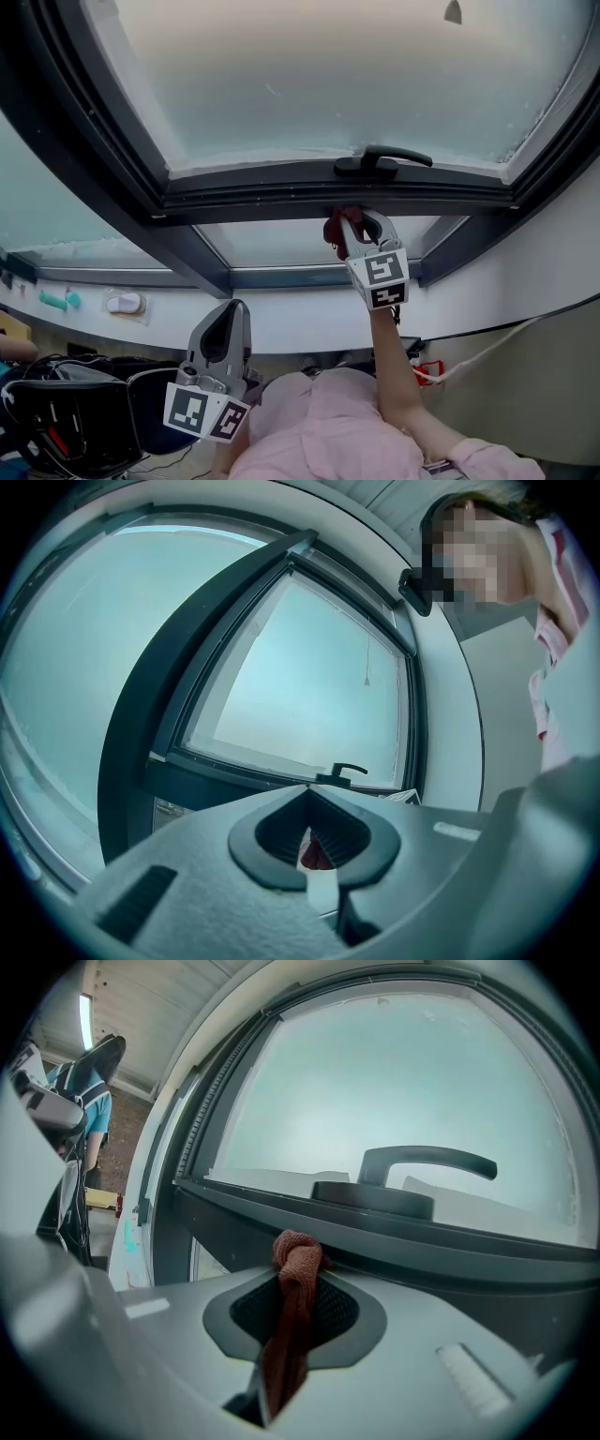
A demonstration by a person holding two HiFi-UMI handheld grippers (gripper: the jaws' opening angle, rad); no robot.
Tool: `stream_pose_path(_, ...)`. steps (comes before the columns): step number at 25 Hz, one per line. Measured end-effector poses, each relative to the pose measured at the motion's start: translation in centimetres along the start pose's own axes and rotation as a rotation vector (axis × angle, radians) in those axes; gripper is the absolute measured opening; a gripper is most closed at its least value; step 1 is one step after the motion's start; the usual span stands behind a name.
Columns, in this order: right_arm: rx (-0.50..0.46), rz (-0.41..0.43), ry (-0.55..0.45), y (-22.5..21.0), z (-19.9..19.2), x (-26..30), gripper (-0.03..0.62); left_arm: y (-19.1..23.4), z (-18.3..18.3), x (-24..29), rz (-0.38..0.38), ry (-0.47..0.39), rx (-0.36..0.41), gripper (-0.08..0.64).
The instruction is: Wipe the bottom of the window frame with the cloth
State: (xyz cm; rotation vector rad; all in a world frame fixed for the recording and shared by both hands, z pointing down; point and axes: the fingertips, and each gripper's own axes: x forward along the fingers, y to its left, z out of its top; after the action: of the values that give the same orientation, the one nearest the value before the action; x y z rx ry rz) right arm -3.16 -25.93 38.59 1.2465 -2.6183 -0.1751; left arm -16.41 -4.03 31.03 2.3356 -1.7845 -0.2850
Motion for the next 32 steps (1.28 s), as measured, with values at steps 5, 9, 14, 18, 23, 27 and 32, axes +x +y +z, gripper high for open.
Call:
stream_pose_path(5, 0.01, -0.03, 0.009, -1.9, -0.7, -1.0, 0.055, -1.1, -0.3, 0.8, -0.023, 0.001, 0.002, 0.0)
stream_pose_path(9, 0.026, -0.059, 0.008, -3.7, -1.1, -1.8, 0.055, -1.8, -0.4, 1.5, -0.035, 0.006, 0.003, 0.0)
stream_pose_path(14, 0.024, -0.073, 0.024, -5.2, -1.7, -2.5, 0.055, -2.9, -0.7, 2.6, -0.055, 0.013, 0.001, 0.0)
stream_pose_path(18, 0.016, -0.052, 0.026, -5.6, -1.9, -2.8, 0.055, -4.0, -0.8, 3.2, -0.054, 0.01, 0.003, 0.0)
stream_pose_path(23, 0.006, -0.015, 0.005, -5.5, -1.6, -2.8, 0.054, -4.7, -0.9, 3.8, -0.044, 0.006, 0.003, 0.0)
stream_pose_path(27, -0.002, 0.003, 0.002, -5.7, -1.8, -3.2, 0.054, -5.4, -1.1, 4.1, -0.037, 0.005, 0.0, 0.0)
stream_pose_path(32, 0.0, -0.017, -0.015, -7.5, -1.5, -2.9, 0.054, -5.5, -0.7, 4.4, -0.009, -0.026, 0.009, 0.0)
